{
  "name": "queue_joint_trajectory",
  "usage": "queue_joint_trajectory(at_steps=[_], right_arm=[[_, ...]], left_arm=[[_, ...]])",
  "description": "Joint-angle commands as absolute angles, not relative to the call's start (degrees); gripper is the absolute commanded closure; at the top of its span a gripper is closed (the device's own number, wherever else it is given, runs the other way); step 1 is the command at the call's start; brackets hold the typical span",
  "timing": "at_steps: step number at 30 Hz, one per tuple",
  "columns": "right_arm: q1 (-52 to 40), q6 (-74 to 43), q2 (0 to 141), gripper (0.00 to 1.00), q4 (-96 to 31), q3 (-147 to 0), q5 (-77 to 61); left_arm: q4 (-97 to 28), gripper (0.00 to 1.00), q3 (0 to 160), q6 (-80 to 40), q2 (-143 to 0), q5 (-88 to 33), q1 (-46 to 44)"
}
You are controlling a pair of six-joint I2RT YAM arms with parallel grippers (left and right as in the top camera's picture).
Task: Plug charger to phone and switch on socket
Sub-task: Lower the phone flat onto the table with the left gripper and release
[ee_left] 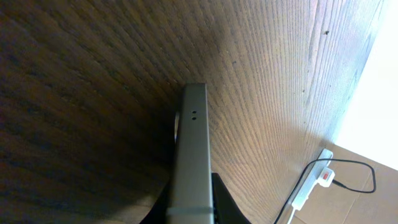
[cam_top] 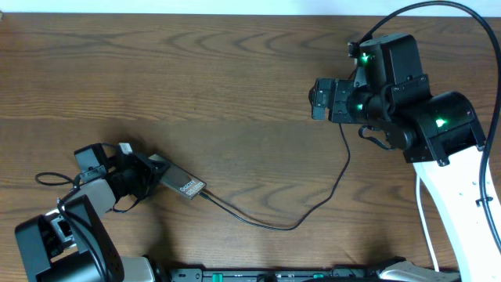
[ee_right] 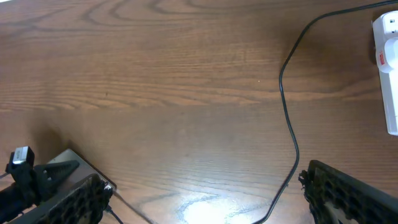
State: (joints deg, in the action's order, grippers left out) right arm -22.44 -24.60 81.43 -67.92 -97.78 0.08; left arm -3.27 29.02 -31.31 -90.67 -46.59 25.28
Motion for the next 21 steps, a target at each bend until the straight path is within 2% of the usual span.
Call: queue_joint_trajectory(at_steps=[1, 4, 10, 14, 18, 21], right_arm=[[-22.59, -25.26, 81.89, 0.01, -68.01, -98.13, 1.17], [-22.59, -25.26, 81.89, 0.01, -68.01, -98.13, 1.17], [-22.59, -25.26, 81.89, 0.01, -68.16, -98.13, 1.19], [-22.59, -25.26, 81.89, 0.01, -68.16, -98.13, 1.17], [-22.59, -25.26, 81.89, 0.01, -68.27, -98.13, 1.19], [-22.59, -25.26, 81.89, 0.01, -68.38, -98.13, 1.19]], left_arm=[[-4.03, 0.93, 29.26, -30.06, -90.61, -41.91, 25.15], [-4.03, 0.91, 29.26, -30.06, -90.61, -41.91, 25.15], [-4.05, 0.73, 29.26, -30.04, -90.61, -41.93, 25.15], [-4.10, 0.69, 29.26, -30.06, -90.61, -41.93, 25.15], [-4.78, 0.49, 29.26, -30.04, -90.61, -41.93, 25.15], [-5.76, 0.42, 29.26, -30.04, -90.61, -41.93, 25.15]])
